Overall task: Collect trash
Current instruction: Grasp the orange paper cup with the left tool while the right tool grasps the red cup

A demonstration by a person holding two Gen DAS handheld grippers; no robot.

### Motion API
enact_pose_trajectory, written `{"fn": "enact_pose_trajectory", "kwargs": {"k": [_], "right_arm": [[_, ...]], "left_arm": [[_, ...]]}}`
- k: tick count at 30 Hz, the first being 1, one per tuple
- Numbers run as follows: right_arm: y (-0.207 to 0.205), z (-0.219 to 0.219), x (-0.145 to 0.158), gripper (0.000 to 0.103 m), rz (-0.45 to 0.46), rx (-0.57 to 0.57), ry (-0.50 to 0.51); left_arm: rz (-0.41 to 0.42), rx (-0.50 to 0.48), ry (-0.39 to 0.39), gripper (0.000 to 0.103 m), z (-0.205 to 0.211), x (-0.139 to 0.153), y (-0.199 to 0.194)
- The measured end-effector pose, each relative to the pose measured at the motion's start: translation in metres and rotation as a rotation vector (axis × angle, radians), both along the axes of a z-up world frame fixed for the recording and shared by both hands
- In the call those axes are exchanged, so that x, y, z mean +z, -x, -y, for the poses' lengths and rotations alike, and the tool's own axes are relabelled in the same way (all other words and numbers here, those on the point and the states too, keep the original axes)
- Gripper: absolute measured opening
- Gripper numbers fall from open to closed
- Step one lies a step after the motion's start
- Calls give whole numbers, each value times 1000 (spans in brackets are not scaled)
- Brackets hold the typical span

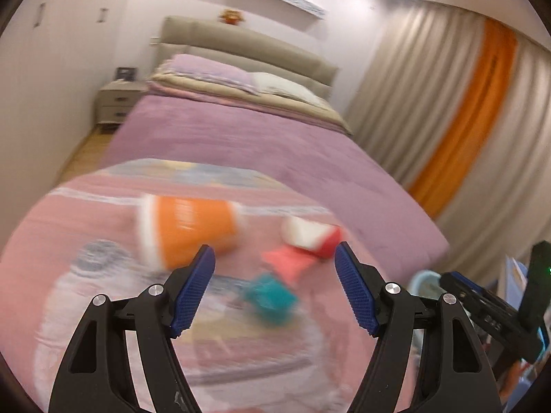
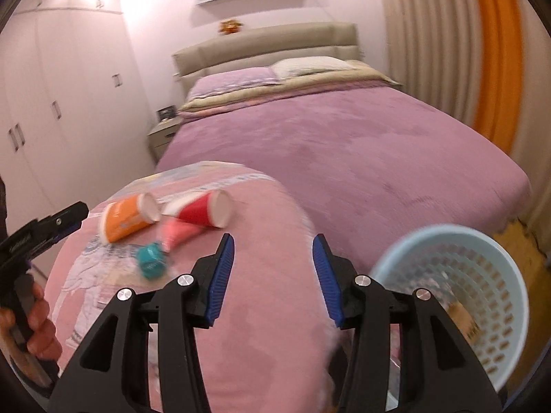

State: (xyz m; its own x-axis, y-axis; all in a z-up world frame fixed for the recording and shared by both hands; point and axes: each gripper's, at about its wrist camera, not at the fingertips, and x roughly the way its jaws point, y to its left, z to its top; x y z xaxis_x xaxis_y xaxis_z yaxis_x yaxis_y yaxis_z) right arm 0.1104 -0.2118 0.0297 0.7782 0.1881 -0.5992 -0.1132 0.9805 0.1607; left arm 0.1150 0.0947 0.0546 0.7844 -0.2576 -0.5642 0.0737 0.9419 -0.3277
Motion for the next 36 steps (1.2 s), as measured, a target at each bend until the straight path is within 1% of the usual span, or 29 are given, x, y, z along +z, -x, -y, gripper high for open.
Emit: {"fn": "enact_pose_trajectory", "kwargs": {"k": [4,6,8,9,11,14,17,19,20,22,24,26,27,28,29,30,31,32,36], "right_arm": [[-27,-31,-7,44,-22,67,0],[-44,-45,-13,44,-43,92,-1],[-61,-58,-21,44,-74,113,1],[-65,-63,-22,44,-81,121,1],[-76,-72,-25,44,-97,134,7],[-92,-81,-24,44,-89,137,15],[-112,-83,-24,44,-75,129,-4],[-129,-80,-28,44,-103,128,-36],[-140,-79,-33,44,-126,134,-57],[-152,-77,-37,44,-152,148,-70],[-160,-79,-42,44,-167,160,-60],[-162,-81,-44,49,-165,181,-59],[-162,-82,-46,55,-165,195,-65],[-163,-82,-46,57,-169,206,-73],[-163,-83,-48,57,-179,236,-100],[-163,-82,-48,57,-185,247,-111],[-163,-81,-49,57,-191,258,-120],[-162,-83,-49,57,-194,264,-120],[-146,-92,-48,57,-205,316,-126]], "left_arm": [[-47,68,2,70,-40,-14,-16],[-79,93,16,70,-59,-26,-26],[-109,80,58,70,-73,-39,-33],[-124,47,109,70,-78,-46,-38],[-141,31,164,70,-82,-54,-44],[-162,47,131,70,-84,-58,-55],[-178,51,116,70,-83,-60,-66],[-184,51,123,70,-83,-64,-72],[-184,48,132,69,-83,-67,-74],[-190,35,148,68,-86,-74,-75],[-198,11,165,68,-89,-81,-75],[-177,-9,182,67,-86,-78,-69],[-164,-19,191,67,-86,-77,-69],[-159,-24,198,60,-85,-77,-68],[-159,-39,201,55,-83,-77,-68],[-164,-50,196,46,-80,-78,-68],[-168,-57,188,43,-76,-80,-65],[-172,-61,173,35,-73,-80,-65],[-149,-75,132,27,-63,-75,-59]]}}
